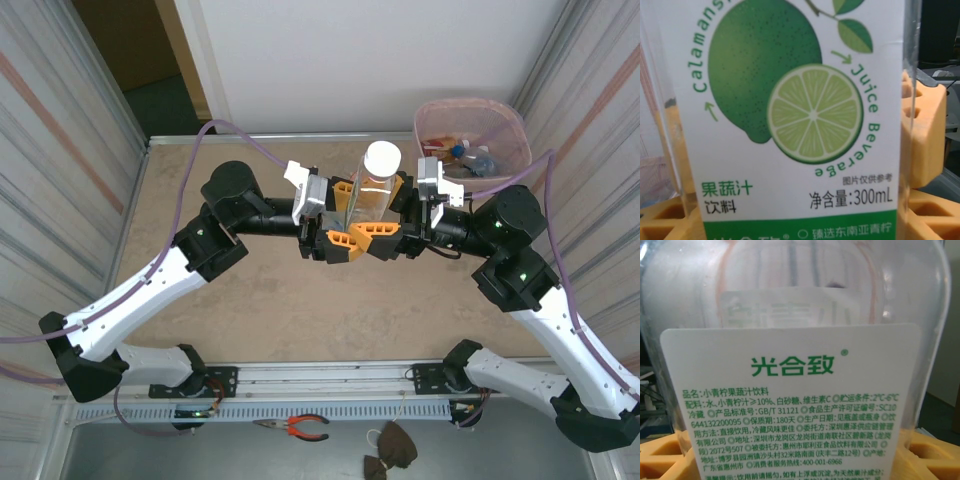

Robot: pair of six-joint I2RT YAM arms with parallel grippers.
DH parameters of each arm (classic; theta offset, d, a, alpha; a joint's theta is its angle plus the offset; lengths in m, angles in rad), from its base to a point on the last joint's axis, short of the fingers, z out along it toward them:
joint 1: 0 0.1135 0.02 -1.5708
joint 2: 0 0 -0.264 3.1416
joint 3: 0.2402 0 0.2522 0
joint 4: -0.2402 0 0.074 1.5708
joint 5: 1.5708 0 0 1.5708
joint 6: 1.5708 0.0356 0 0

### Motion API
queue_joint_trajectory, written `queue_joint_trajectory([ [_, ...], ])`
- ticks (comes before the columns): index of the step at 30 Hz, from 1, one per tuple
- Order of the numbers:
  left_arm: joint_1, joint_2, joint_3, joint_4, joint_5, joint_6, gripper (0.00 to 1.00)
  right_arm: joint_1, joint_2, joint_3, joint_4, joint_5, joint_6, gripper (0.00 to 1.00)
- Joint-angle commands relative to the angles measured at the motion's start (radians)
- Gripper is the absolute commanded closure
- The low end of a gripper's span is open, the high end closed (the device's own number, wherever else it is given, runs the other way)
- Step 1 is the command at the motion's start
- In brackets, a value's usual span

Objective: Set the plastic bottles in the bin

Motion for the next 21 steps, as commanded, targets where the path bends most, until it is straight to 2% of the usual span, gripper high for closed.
queue_joint_trajectory([
  [1, 0.005, -0.044, -0.014, 0.050, -0.069, 0.007, 0.30, 0.012, -0.006, 0.042, 0.021, 0.014, 0.013, 0.42],
  [3, 0.007, -0.054, -0.020, 0.045, -0.091, 0.010, 0.21, 0.012, -0.007, 0.050, 0.008, 0.039, 0.012, 0.43],
  [6, 0.010, -0.073, -0.035, 0.028, -0.131, 0.012, 0.13, 0.012, -0.007, 0.070, -0.032, 0.085, -0.019, 0.45],
  [13, 0.041, -0.128, -0.075, -0.082, -0.289, 0.033, 0.01, -0.022, 0.024, 0.158, -0.185, 0.228, -0.111, 0.47],
  [16, 0.077, -0.135, -0.069, -0.175, -0.347, 0.028, 0.01, -0.096, 0.061, 0.212, -0.257, 0.269, -0.113, 0.48],
  [21, 0.121, -0.137, -0.053, -0.307, -0.463, 0.008, 0.01, -0.299, 0.149, 0.275, -0.334, 0.269, -0.014, 0.48],
])
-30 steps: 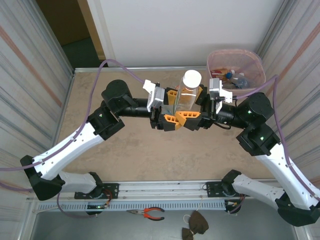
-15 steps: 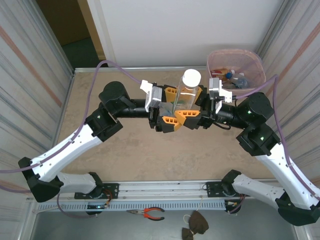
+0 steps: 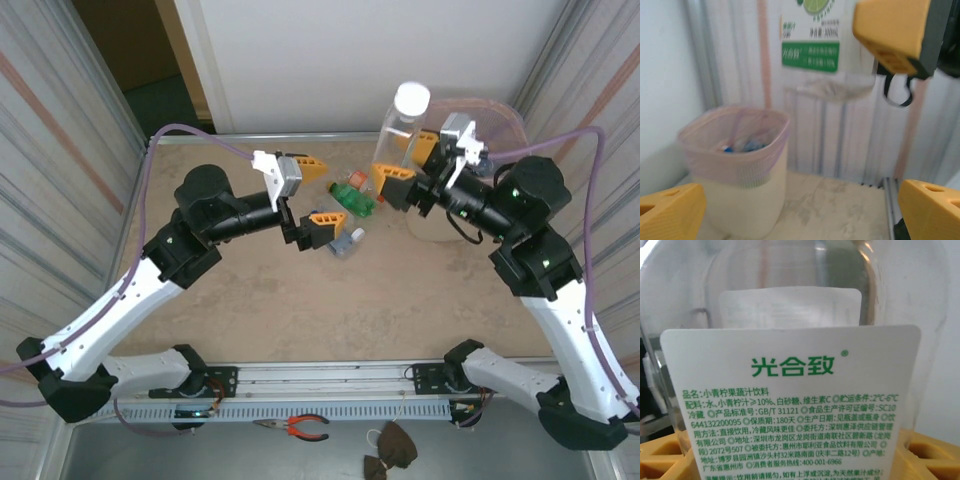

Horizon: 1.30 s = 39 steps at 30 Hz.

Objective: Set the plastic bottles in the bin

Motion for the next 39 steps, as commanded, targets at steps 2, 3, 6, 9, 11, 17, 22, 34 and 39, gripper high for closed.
queue_joint_trajectory([
  [2, 0.035, -0.008, 0.011, -0.145, -0.149, -0.033, 0.01, -0.156, 0.080, 0.053, -0.090, 0.035, 0.113, 0.50],
  [3, 0.044, -0.006, 0.009, -0.157, -0.164, -0.049, 0.01, -0.188, 0.096, 0.063, -0.099, 0.041, 0.139, 0.51],
  [6, 0.058, -0.006, -0.015, -0.168, -0.191, -0.077, 0.01, -0.285, 0.160, 0.093, -0.131, 0.052, 0.226, 0.53],
  [9, 0.064, -0.018, -0.062, -0.140, -0.191, -0.099, 0.01, -0.371, 0.230, 0.141, -0.191, 0.058, 0.327, 0.54],
  [11, 0.076, -0.020, -0.084, -0.131, -0.196, -0.122, 0.01, -0.425, 0.278, 0.156, -0.221, 0.089, 0.409, 0.58],
  [17, 0.093, 0.037, -0.054, -0.190, -0.173, -0.157, 0.01, -0.507, 0.345, 0.081, -0.152, 0.198, 0.662, 0.54],
  [22, 0.093, 0.045, -0.066, -0.173, -0.165, -0.180, 0.01, -0.507, 0.468, 0.202, -0.333, 0.420, 0.885, 0.45],
  [34, 0.094, 0.035, -0.085, -0.159, -0.167, -0.206, 0.01, -0.522, 0.749, 0.473, -0.657, 0.601, 1.280, 0.40],
  [39, 0.093, 0.032, -0.092, -0.163, -0.169, -0.210, 0.01, -0.538, 0.853, 0.542, -0.679, 0.594, 1.338, 0.39],
])
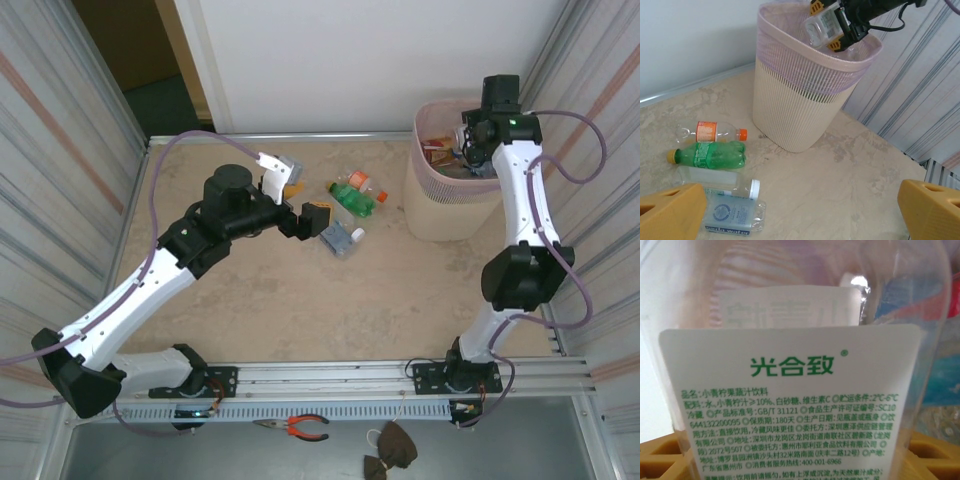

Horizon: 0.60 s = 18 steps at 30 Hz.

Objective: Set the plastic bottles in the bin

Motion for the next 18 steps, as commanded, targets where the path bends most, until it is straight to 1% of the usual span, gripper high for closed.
queue_joint_trajectory([
  [1, 0.005, -0.020, -0.009, 0.015, -0.002, -0.018, 0.01, -0.015, 0.069, 0.063, -0.059, 0.037, 0.100, 0.38],
  [5, 0.006, -0.020, -0.007, 0.003, -0.011, -0.018, 0.01, -0.029, 0.146, 0.143, -0.071, 0.019, 0.119, 0.37],
  [9, 0.006, -0.014, -0.004, 0.004, -0.005, -0.024, 0.01, -0.034, 0.191, 0.190, -0.087, 0.026, 0.141, 0.33],
  [14, 0.006, -0.008, -0.007, 0.009, -0.005, -0.031, 0.01, -0.047, 0.217, 0.247, -0.133, 0.024, 0.154, 0.19],
  [18, 0.006, -0.007, -0.009, 0.011, -0.007, -0.031, 0.01, -0.048, 0.199, 0.265, -0.150, 0.038, 0.150, 0.11],
])
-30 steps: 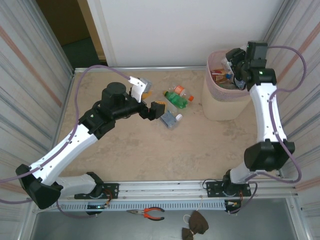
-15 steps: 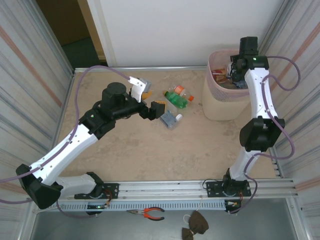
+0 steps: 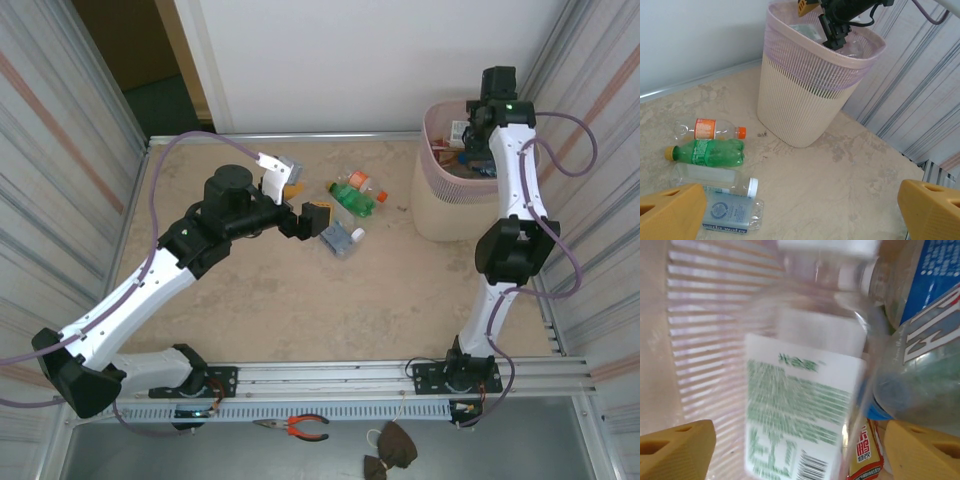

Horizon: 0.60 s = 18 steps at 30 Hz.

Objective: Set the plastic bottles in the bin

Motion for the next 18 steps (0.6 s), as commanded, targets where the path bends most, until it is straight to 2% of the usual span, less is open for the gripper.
queue_joint_trajectory([
  [1, 0.006, -0.007, -0.007, 0.012, -0.006, -0.012, 0.01, -0.014, -0.020, 0.030, -0.063, 0.042, 0.017, 0.10],
  [7, 0.006, -0.007, -0.006, 0.005, -0.014, -0.009, 0.01, -0.013, -0.090, 0.030, -0.074, 0.067, 0.002, 0.09],
  [12, 0.006, 0.011, 0.009, -0.024, -0.021, -0.007, 0.03, -0.011, -0.141, 0.010, 0.029, 0.038, -0.144, 0.20],
  [13, 0.006, 0.018, 0.014, -0.032, -0.021, -0.007, 0.03, -0.009, -0.149, -0.004, 0.074, 0.015, -0.193, 0.22],
  [16, 0.006, 0.043, 0.031, -0.054, -0.022, -0.010, 0.06, -0.009, -0.185, -0.102, 0.312, -0.163, -0.428, 0.25],
  [18, 0.006, 0.062, 0.047, -0.079, -0.030, -0.013, 0.07, -0.010, -0.209, -0.158, 0.408, -0.257, -0.536, 0.30],
])
